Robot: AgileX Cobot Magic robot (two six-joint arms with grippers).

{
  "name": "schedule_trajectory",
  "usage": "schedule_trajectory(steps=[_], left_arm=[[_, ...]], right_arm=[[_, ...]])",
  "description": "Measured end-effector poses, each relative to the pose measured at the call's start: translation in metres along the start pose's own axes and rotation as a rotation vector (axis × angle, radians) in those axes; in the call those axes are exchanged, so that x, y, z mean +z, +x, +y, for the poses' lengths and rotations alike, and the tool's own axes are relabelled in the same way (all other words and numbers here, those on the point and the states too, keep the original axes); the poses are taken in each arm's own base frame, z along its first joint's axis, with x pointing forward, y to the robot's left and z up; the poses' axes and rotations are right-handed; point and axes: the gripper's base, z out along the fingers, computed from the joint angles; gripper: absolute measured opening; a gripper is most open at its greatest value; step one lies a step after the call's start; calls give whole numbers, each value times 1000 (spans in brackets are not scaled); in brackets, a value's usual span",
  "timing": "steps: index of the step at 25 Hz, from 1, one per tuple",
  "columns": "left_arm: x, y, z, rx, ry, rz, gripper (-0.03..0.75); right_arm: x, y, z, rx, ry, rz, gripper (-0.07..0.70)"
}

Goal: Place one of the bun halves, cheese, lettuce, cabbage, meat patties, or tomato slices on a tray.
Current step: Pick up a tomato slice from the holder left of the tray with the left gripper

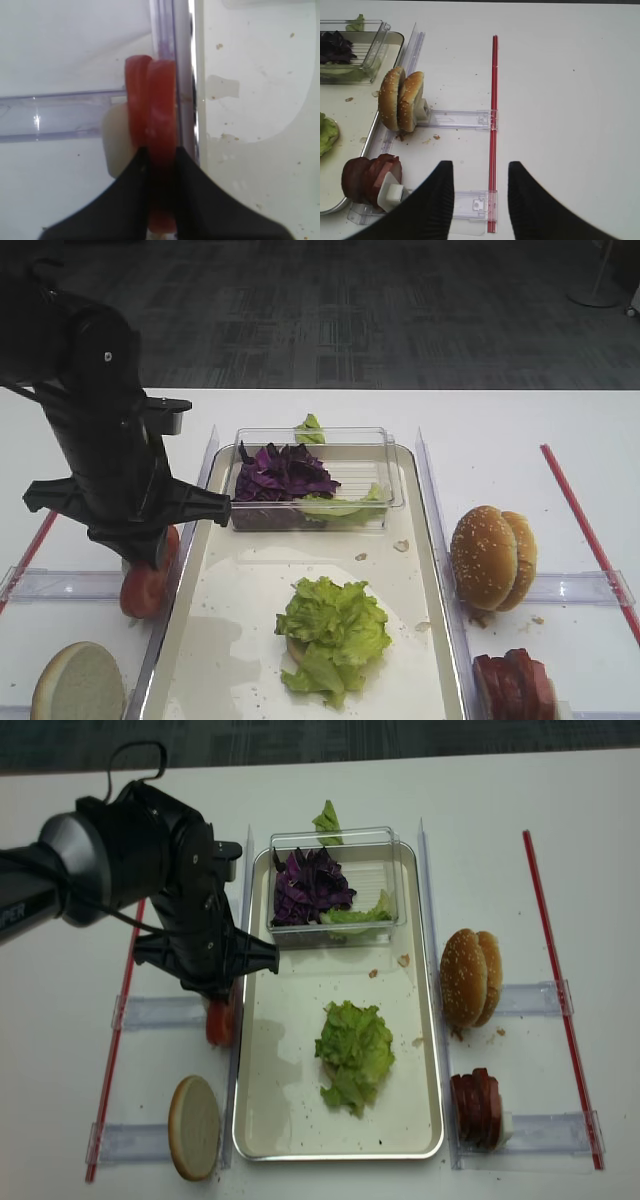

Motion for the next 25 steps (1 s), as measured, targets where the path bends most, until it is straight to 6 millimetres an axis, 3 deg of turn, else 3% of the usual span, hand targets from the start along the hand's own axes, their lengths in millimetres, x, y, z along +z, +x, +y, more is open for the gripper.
schedule_trajectory(steps=[10, 18, 25], left_arm=[[-16, 2, 3, -7, -10, 14, 72], [-46, 1, 5, -17, 7, -32, 72], [-58, 7, 9, -20, -5, -11, 71]], right_arm=[[0, 0, 0, 0, 0, 0, 302], [0, 0, 0, 0, 0, 0, 302], [0, 0, 0, 0, 0, 0, 302]])
